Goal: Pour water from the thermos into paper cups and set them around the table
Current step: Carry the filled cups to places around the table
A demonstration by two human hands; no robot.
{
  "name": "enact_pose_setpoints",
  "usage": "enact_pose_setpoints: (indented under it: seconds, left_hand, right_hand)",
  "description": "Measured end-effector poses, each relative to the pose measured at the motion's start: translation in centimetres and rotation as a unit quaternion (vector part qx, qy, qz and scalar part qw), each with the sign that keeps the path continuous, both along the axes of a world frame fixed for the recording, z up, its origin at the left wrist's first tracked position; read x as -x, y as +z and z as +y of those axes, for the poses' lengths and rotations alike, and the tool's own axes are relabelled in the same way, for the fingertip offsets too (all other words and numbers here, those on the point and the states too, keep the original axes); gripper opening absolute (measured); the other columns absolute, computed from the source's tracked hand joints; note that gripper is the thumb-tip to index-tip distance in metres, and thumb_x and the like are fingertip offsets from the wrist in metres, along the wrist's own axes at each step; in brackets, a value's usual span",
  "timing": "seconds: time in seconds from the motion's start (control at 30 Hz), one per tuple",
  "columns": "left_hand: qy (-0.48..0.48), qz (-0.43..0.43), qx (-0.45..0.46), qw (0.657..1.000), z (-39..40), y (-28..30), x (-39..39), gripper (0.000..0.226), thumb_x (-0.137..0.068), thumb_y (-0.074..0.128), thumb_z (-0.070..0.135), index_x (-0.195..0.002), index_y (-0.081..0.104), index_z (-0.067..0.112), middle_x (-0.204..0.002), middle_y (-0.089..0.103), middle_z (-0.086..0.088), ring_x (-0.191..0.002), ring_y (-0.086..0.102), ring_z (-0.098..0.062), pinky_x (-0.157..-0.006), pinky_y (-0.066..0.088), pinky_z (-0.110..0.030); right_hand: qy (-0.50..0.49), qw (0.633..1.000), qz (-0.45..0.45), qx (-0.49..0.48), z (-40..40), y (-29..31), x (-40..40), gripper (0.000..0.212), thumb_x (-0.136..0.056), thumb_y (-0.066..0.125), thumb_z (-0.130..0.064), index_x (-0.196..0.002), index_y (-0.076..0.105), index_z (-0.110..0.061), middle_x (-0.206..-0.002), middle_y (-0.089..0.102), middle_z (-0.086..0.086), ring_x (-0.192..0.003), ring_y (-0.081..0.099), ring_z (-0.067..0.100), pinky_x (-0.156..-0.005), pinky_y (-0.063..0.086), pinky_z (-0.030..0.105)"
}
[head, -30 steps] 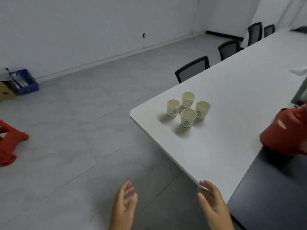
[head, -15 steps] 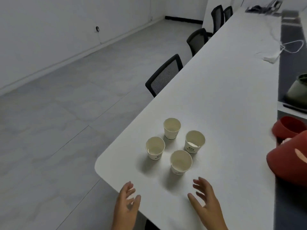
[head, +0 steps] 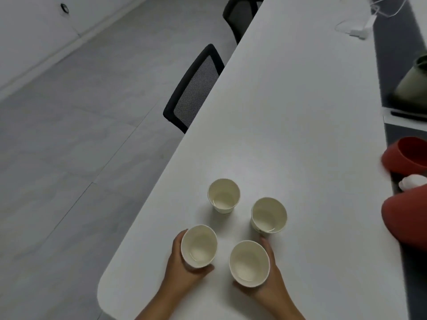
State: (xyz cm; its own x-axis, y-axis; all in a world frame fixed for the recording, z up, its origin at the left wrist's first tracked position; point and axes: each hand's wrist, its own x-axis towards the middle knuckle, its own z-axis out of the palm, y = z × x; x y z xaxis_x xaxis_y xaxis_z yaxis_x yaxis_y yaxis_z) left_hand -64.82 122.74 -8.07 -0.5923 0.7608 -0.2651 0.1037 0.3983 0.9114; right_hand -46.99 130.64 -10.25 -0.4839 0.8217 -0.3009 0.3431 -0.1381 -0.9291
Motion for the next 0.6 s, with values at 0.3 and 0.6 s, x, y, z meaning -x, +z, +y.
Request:
enact_pose_setpoints:
  seconds: [0.3,0.6]
  left_hand:
    - [-0.025,0.02,-0.025,0.999,0.3,-0.9,0.9,0.079,-0.038,0.087,0.001,-0.096,0.045,0.031,-0.099,0.056,0.017,-0.089,0.056,0.007,-0.071,0.035,0.006]
    - [0.102,0.063,-0.068,0.99,-7.1,3.0,6.1,0.08,-0.04,0.081,-0.018,-0.093,0.045,0.03,-0.082,0.063,0.018,-0.08,0.053,0.024,-0.07,0.036,0.007]
  right_hand:
    - [-0.091,0.996,0.0,-0.021,-1.1,0.5,0.7,0.077,-0.034,0.087,0.001,-0.089,0.057,-0.044,-0.084,0.069,-0.015,-0.081,0.057,-0.018,-0.067,0.039,-0.002]
    - [-0.084,0.991,0.019,-0.106,-3.6,3.9,5.0,0.089,-0.03,0.083,0.018,-0.089,0.045,-0.037,-0.091,0.054,-0.019,-0.071,0.056,-0.016,-0.064,0.033,-0.009]
